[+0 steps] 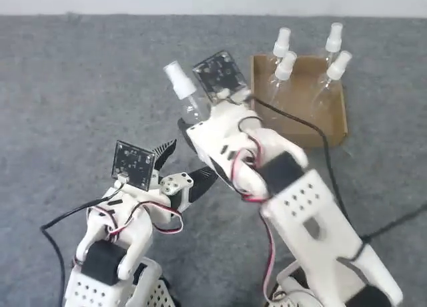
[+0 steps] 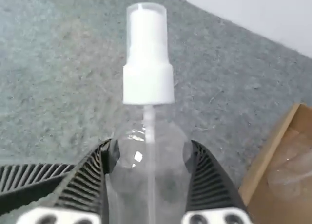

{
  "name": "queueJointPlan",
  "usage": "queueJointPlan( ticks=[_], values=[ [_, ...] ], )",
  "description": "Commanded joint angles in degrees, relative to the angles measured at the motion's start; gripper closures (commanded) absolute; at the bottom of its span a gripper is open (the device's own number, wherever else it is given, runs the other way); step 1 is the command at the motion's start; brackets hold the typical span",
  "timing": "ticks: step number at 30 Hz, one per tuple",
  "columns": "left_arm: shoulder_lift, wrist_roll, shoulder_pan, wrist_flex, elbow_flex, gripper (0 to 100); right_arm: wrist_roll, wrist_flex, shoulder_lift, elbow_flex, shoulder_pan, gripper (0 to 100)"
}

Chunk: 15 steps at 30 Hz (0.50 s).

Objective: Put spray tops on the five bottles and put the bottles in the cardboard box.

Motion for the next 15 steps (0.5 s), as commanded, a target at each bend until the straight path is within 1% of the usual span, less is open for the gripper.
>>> queueJointPlan(
  ticks=[1,6,12,15],
  values=[
    [-0.7,0.6,0.0,-1.8,-0.4,67,-0.4,3.3,-7.2,-4.4,-0.3,99.3],
    [-0.7,0.6,0.1,-1.8,0.0,67,-0.3,7.1,-10.9,-4.4,-0.2,99.3],
    [-0.7,0.6,0.0,-4.4,1.7,67,-0.2,9.4,-12.1,-4.4,0.0,99.3],
    [-0.8,0.6,0.1,-4.3,1.7,67,-0.2,9.0,-11.9,-4.6,2.9,99.3]
  ],
)
